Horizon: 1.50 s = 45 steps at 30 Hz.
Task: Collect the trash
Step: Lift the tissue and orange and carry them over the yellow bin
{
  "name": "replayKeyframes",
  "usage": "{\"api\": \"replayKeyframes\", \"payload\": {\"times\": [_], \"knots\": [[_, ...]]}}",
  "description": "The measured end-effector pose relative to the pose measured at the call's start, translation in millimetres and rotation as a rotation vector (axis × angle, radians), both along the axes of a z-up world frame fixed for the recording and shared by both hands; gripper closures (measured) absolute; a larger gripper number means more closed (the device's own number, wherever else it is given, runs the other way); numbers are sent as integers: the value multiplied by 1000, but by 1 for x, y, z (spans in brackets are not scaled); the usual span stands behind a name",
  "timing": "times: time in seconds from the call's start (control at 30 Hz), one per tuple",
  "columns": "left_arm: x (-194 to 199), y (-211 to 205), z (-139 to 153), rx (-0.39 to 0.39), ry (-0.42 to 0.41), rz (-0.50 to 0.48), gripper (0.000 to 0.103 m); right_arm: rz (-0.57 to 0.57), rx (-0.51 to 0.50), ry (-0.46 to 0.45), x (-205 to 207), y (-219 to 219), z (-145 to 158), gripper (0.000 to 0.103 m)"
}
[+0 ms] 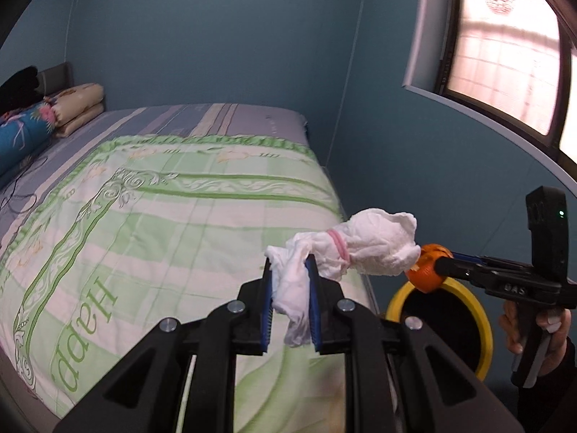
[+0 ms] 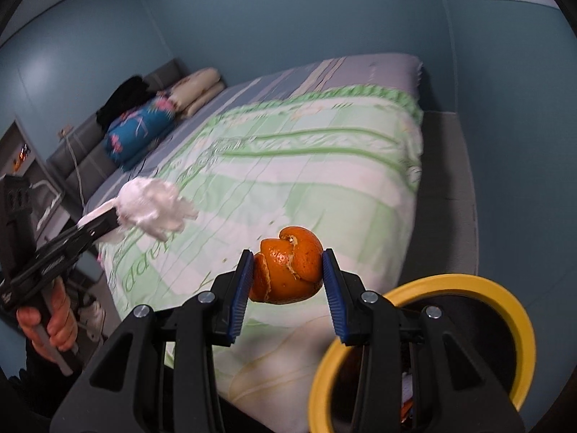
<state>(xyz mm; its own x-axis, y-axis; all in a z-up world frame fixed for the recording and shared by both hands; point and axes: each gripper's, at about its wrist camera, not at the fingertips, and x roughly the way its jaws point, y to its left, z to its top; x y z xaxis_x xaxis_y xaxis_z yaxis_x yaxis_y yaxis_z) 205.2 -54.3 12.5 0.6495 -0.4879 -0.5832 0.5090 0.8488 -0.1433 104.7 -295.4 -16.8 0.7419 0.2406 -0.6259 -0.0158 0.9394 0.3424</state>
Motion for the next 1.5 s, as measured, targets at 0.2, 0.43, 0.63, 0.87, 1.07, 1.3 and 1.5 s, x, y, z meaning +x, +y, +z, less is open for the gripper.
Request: {"api": "replayKeyframes", "payload": {"times": [0.2, 0.43, 0.63, 0.87, 1.07, 1.3, 1.5], "knots": [[-32, -37, 14, 3, -51, -88, 88, -82, 3, -70, -28, -32, 11, 66], [-61, -71, 24, -1, -85, -179, 88, -179, 18, -103, -52, -67, 11, 66], [-79, -94, 26, -2, -93, -239, 88, -235, 21, -120, -68, -86, 9, 66], [-94, -116, 22, 15, -93, -302, 88, -273, 31, -121, -78, -103, 2, 66], [-95, -134, -1, 36, -30, -343, 88, -302, 53, -83, -77, -117, -13, 66], [-92, -151, -28, 45, 19, -379, 88, -314, 60, -61, -78, -126, -25, 66], [-90, -171, -65, 76, 97, -428, 88, -333, 70, -24, -75, -132, -37, 65]]}}
